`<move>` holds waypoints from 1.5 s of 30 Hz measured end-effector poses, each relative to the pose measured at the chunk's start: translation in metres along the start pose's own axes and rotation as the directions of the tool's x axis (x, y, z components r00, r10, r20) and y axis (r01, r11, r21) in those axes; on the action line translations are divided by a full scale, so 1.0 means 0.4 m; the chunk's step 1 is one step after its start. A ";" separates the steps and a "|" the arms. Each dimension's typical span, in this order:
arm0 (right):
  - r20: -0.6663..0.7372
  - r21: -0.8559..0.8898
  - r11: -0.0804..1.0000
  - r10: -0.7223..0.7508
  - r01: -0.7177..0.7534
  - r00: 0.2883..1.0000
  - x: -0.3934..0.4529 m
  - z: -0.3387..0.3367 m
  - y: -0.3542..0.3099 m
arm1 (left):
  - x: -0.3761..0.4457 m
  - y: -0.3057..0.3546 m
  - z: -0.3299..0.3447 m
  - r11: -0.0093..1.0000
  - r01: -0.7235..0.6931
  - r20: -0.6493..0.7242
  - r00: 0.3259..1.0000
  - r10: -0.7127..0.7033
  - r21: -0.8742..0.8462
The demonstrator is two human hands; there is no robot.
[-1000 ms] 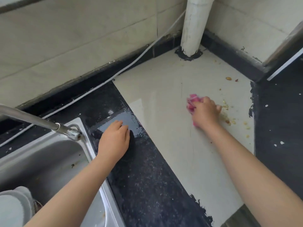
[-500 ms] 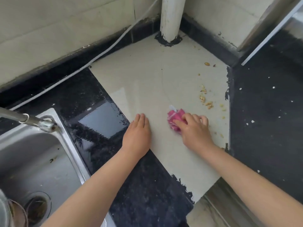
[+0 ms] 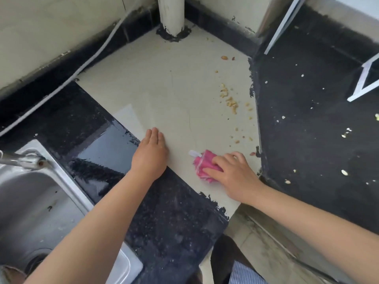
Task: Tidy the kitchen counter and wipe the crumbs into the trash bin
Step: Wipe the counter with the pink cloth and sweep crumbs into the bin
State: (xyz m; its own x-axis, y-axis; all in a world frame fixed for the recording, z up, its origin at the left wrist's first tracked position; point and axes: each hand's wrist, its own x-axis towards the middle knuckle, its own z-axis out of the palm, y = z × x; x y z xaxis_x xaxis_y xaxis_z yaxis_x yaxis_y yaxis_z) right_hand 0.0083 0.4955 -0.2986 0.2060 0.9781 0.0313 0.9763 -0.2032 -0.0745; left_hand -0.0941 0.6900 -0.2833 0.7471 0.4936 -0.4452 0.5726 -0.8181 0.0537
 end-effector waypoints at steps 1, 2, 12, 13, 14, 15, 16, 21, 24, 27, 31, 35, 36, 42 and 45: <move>-0.036 -0.004 0.999 0.050 -0.050 0.998 0.004 0.005 0.029 | 0.002 0.000 0.000 1.000 -0.003 0.000 1.000 0.003 -0.002; -0.071 -0.021 0.997 0.079 -0.081 0.994 0.013 0.012 0.064 | 0.003 0.001 0.000 1.000 -0.003 0.005 1.000 0.003 -0.009; -0.130 0.025 0.974 0.226 -0.225 0.965 0.096 -0.084 0.196 | -0.027 0.073 -0.028 0.988 0.153 -0.018 0.988 -0.153 0.030; -0.203 0.035 0.986 0.165 -0.161 0.965 0.061 -0.088 0.158 | -0.045 0.097 -0.024 0.990 0.138 -0.041 0.990 -0.138 0.023; -0.213 0.046 0.996 0.088 -0.080 0.973 0.016 -0.089 0.123 | -0.072 0.134 -0.016 0.992 0.128 -0.049 0.991 -0.128 -0.002; -0.209 0.059 0.998 0.023 -0.011 0.978 -0.026 -0.084 0.090 | -0.098 0.170 -0.005 0.993 0.117 -0.040 0.992 -0.118 -0.029; -0.196 0.059 0.998 -0.022 0.034 0.980 -0.058 -0.081 0.061 | -0.116 0.200 0.006 0.994 0.103 -0.019 0.994 -0.104 -0.045; -0.084 0.065 0.993 -0.090 0.095 0.992 -0.133 -0.017 0.024 | -0.152 0.261 0.063 0.986 0.119 0.103 0.989 -0.107 -0.116; -0.039 0.056 0.990 -0.126 0.128 0.991 -0.131 -0.015 0.063 | -0.154 0.266 0.078 0.985 0.135 0.107 0.986 -0.124 -0.103; -0.013 0.007 0.997 -0.081 0.081 0.997 -0.087 -0.027 0.159 | -0.158 0.278 0.072 0.984 0.156 0.130 0.981 -0.145 -0.084; 0.122 -0.137 0.980 0.160 -0.143 0.980 0.007 -0.077 0.303 | -0.155 0.278 0.064 0.988 0.151 0.146 0.979 -0.143 -0.043; 0.132 -0.057 0.947 0.321 -0.316 0.938 0.041 -0.105 0.359 | -0.156 0.285 0.064 0.986 0.164 0.154 0.975 -0.158 -0.021; 0.099 -0.009 0.954 0.299 -0.300 0.949 0.036 -0.105 0.342 | -0.158 0.285 0.063 0.986 0.167 0.160 0.974 -0.161 -0.023; -0.036 0.123 0.979 -0.159 0.163 0.987 -0.081 -0.058 0.165 | -0.161 0.288 0.061 0.983 0.178 0.162 0.972 -0.168 -0.051; 0.038 0.128 0.976 -0.181 0.175 0.983 -0.086 -0.036 0.186 | -0.158 0.286 0.064 0.982 0.183 0.158 0.972 -0.175 -0.035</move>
State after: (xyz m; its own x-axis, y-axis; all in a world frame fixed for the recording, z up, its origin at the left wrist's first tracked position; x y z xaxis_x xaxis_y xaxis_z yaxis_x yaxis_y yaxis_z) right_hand 0.0748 0.4461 -0.2909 0.0232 0.9997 0.0061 0.9805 -0.0216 -0.1951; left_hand -0.0846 0.5578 -0.2721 0.5724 0.5768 -0.5829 0.7113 -0.7029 0.0029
